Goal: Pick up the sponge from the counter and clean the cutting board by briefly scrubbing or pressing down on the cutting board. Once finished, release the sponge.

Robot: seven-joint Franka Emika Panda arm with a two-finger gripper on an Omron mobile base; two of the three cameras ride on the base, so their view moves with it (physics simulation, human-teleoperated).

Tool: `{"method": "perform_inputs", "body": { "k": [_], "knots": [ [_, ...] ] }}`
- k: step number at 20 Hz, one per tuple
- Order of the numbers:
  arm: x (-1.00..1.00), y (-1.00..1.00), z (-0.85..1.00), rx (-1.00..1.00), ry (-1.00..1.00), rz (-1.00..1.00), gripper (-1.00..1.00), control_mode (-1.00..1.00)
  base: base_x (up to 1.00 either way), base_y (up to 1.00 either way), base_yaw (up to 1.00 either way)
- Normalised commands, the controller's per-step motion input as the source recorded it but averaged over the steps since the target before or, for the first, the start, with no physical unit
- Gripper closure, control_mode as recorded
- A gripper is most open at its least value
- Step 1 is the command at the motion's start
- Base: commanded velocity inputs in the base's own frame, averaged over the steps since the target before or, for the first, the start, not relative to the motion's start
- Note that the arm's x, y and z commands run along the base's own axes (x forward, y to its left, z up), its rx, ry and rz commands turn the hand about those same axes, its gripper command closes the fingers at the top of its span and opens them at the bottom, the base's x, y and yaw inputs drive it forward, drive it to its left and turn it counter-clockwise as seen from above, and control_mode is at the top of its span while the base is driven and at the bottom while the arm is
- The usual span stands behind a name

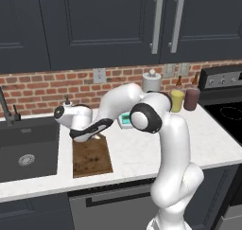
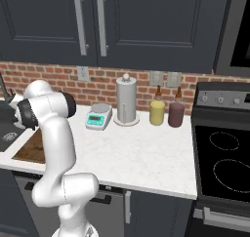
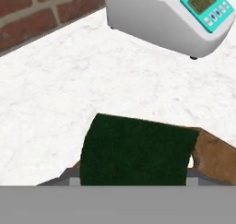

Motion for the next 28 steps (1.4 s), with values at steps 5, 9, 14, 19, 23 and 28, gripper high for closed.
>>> {"method": "perform_inputs", "body": {
  "k": [5, 9, 14, 19, 23, 28],
  "knots": [
    [-0.17, -0.01, 0.00, -0.03, 0.25, -0.02, 1.00, -1.00, 0.00, 0.00, 0.00],
    [-0.50, 0.01, -0.04, -0.07, 0.14, 0.00, 1.00, -1.00, 0.00, 0.00, 0.00],
    [-0.73, 0.02, -0.36, -0.07, -0.08, 0.00, 1.00, -1.00, 0.00, 0.00, 0.00],
    [-0.84, 0.00, -0.36, 0.00, -0.55, 0.00, 1.00, -1.00, 0.00, 0.00, 0.00],
    [-0.43, 0.01, -0.27, -0.02, -0.04, 0.02, 1.00, -1.00, 0.00, 0.00, 0.00],
    [-0.34, 0.02, -0.10, -0.08, 0.33, 0.04, 1.00, -1.00, 0.00, 0.00, 0.00]
  ]
}}
